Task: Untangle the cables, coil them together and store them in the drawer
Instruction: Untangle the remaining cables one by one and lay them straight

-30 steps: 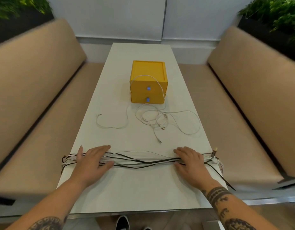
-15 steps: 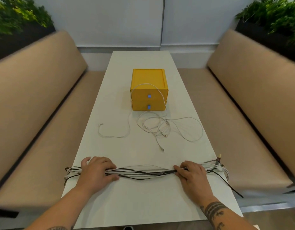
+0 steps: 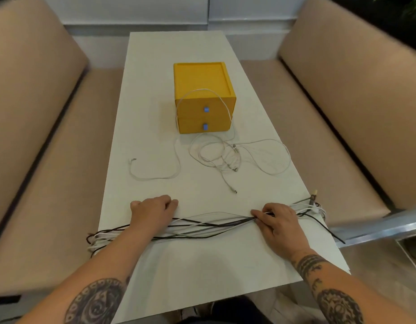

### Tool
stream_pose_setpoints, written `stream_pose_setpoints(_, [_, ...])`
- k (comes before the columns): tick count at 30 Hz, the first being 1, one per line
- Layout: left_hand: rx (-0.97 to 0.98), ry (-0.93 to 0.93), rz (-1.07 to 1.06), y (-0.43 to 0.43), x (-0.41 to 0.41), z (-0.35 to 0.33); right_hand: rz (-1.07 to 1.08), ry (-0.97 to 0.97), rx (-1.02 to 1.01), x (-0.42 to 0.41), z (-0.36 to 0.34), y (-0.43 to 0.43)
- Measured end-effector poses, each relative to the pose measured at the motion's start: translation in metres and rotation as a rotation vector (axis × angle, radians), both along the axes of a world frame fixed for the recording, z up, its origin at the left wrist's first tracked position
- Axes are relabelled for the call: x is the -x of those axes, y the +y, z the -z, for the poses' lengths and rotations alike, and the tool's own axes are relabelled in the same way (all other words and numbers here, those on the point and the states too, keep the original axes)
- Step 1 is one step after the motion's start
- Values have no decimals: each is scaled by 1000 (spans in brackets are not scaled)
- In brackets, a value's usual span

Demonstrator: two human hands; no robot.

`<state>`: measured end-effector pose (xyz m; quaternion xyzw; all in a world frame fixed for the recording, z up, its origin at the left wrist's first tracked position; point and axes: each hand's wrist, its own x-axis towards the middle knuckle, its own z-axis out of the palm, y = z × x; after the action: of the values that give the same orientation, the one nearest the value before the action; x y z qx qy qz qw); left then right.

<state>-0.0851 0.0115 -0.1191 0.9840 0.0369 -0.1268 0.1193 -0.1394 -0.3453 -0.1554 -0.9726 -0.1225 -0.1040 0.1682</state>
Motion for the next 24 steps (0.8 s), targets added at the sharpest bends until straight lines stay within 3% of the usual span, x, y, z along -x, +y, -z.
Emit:
stream_pose_setpoints(5, [-50, 100, 44, 2, -15, -4, -1, 7, 18, 2, -3, 5])
stream_pose_setpoints(7, [61, 90, -10, 4, -23, -7, 25, 0, -3, 1, -6, 9])
stream_pose_setpoints(10, [230, -117, -84, 7, -38, -8, 131, 18, -52, -10, -14, 22])
stream_pose_setpoints(13, [214, -297, -62, 5, -60, -2, 211, 21, -120, -27, -19, 40])
stream_pose_setpoints(16, [142, -155, -76, 9, -76, 6, 179, 12, -181, -44, -28, 60])
stream_pose_setpoints(21, [119, -176, -51, 8, -86, -1, 77, 17, -263, -74, -48, 85])
stream_pose_setpoints(24, [200, -284, -82, 6, -103, -26, 12, 29, -300, -95, -67, 97])
